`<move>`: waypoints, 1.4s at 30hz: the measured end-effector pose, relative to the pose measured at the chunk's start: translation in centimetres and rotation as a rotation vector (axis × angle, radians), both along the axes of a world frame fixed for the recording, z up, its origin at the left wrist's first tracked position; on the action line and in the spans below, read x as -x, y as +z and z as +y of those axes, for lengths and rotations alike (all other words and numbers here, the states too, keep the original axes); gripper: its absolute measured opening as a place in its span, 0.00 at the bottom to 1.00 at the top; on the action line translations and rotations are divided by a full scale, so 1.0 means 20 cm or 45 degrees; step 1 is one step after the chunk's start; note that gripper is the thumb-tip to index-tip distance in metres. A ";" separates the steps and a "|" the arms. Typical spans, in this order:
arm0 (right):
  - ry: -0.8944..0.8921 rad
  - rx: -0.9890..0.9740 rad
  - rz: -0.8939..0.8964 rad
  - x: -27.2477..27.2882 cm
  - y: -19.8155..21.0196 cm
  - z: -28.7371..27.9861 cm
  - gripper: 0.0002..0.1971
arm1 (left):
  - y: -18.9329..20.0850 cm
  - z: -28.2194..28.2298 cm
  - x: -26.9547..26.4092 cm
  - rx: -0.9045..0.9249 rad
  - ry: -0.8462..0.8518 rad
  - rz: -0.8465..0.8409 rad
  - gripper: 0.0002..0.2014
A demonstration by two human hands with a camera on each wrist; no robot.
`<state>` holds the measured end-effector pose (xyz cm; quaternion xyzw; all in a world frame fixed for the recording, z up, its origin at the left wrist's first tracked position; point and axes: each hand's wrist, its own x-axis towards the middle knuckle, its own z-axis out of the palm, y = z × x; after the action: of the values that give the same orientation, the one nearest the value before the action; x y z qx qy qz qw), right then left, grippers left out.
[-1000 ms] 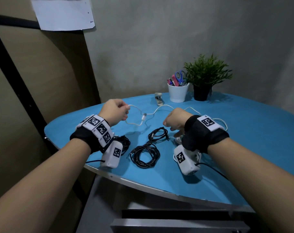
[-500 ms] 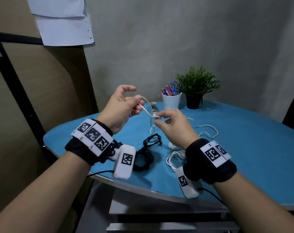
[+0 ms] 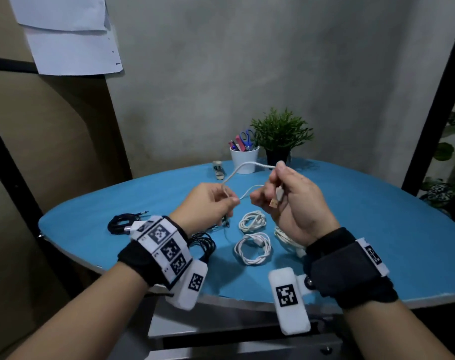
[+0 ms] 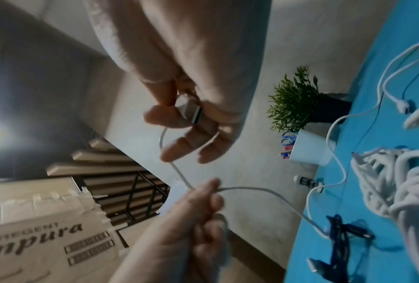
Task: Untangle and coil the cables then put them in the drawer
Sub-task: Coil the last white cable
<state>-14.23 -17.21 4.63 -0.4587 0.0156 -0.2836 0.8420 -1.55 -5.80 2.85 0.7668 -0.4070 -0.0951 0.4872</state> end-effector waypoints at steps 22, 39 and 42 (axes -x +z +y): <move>-0.535 1.063 0.561 -0.08 -0.14 -0.18 0.10 | 0.09 -0.07 -0.01 0.239 -0.104 -0.846 0.04; 0.077 0.029 -0.081 0.08 0.03 -0.18 0.18 | 0.00 -0.12 -0.08 -0.373 -0.035 -0.501 0.11; 0.059 -0.142 -0.212 0.04 0.04 -0.18 0.19 | -0.05 -0.14 0.02 -0.558 -0.220 -0.593 0.16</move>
<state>-15.02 -20.88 5.50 -0.3861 -0.0493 -0.2997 0.8710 -1.93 -8.58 1.84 0.8170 -0.5410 -0.0435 0.1948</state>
